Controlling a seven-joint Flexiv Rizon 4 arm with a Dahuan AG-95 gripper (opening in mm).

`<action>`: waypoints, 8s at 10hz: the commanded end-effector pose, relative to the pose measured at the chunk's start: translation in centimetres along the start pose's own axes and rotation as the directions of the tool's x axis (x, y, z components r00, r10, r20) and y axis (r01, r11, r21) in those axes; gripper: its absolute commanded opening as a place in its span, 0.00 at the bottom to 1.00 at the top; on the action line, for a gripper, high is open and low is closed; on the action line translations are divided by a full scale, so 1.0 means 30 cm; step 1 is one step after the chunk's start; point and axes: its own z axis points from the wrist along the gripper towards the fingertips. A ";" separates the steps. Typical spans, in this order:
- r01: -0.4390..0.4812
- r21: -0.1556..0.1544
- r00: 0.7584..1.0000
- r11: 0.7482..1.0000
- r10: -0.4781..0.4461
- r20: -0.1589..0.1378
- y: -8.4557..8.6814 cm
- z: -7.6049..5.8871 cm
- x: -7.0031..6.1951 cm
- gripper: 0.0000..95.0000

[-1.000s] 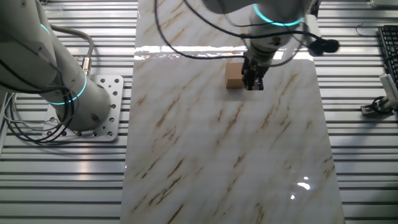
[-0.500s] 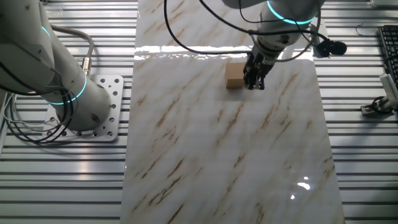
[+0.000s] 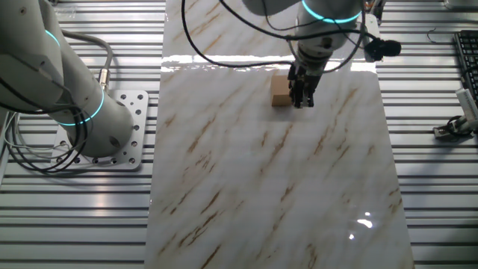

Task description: Approach and touch the side of the small block

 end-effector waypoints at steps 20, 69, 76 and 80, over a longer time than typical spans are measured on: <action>-0.052 -0.026 0.998 0.998 0.053 0.037 0.067 0.079 0.019 0.00; -0.022 -0.017 1.000 1.000 0.022 0.009 0.140 0.137 -0.007 0.00; 0.018 -0.008 0.999 1.000 -0.018 0.032 0.115 0.122 -0.015 0.00; 0.068 -0.063 0.997 0.996 -0.070 -0.034 0.025 -0.008 -0.074 0.00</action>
